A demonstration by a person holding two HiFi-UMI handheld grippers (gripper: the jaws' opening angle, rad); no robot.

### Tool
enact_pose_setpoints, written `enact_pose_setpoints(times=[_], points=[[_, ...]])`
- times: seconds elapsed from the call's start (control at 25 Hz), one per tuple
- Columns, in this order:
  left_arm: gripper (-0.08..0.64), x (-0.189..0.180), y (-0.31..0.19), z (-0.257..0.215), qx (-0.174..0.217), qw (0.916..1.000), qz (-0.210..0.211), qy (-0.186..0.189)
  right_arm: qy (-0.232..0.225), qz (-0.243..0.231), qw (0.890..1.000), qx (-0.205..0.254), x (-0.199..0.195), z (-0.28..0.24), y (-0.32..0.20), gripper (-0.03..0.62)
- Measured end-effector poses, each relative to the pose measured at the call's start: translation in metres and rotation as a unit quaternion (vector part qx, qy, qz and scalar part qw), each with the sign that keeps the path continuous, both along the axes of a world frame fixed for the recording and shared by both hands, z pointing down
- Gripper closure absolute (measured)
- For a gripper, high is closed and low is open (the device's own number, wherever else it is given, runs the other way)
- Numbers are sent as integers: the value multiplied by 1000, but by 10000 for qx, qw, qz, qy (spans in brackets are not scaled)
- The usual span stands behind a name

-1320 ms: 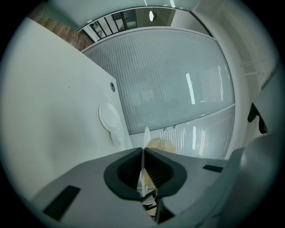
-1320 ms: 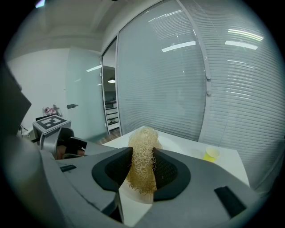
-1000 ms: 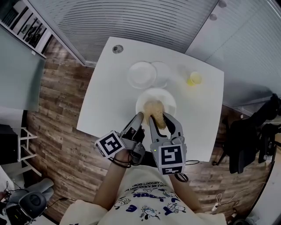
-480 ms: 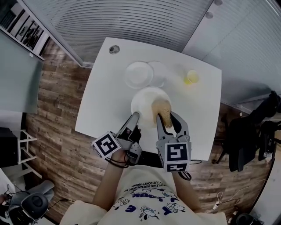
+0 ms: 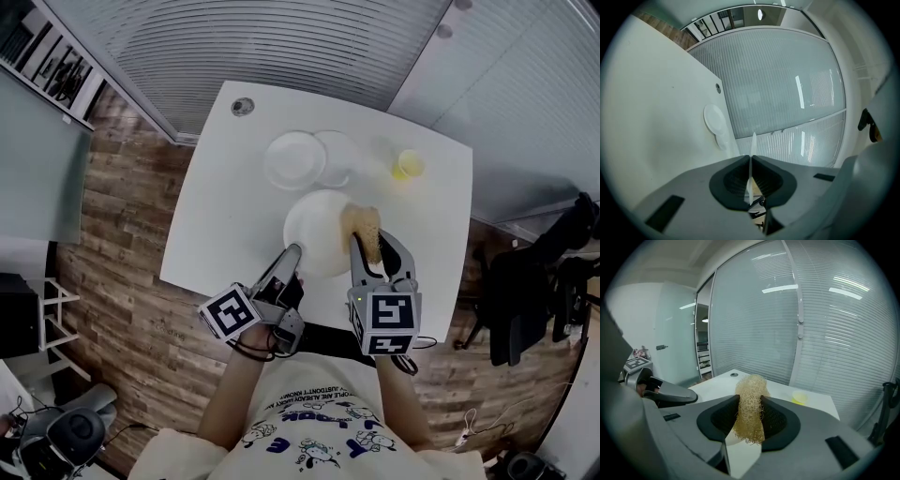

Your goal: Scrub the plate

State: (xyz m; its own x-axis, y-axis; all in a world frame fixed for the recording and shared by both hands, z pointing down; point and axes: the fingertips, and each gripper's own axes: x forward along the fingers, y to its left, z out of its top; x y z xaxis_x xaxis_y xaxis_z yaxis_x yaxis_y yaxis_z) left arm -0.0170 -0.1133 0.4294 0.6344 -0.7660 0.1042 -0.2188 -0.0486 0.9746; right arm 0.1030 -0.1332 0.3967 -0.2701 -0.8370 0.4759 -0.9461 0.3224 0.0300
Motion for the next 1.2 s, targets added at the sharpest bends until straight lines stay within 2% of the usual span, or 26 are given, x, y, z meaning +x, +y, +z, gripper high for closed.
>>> enact_pose_setpoints(times=[0.92, 1.08, 1.2], points=[[523, 10, 14, 9, -217, 9996, 186, 9, -73, 58, 10000, 29, -3, -1, -19, 468], [523, 13, 12, 8, -140, 9995, 272, 19, -92, 35, 9999, 45, -5, 0, -21, 469], [523, 16, 17, 15, -322, 9990, 303, 9, -118, -10, 9999, 76, -10, -3, -21, 469]])
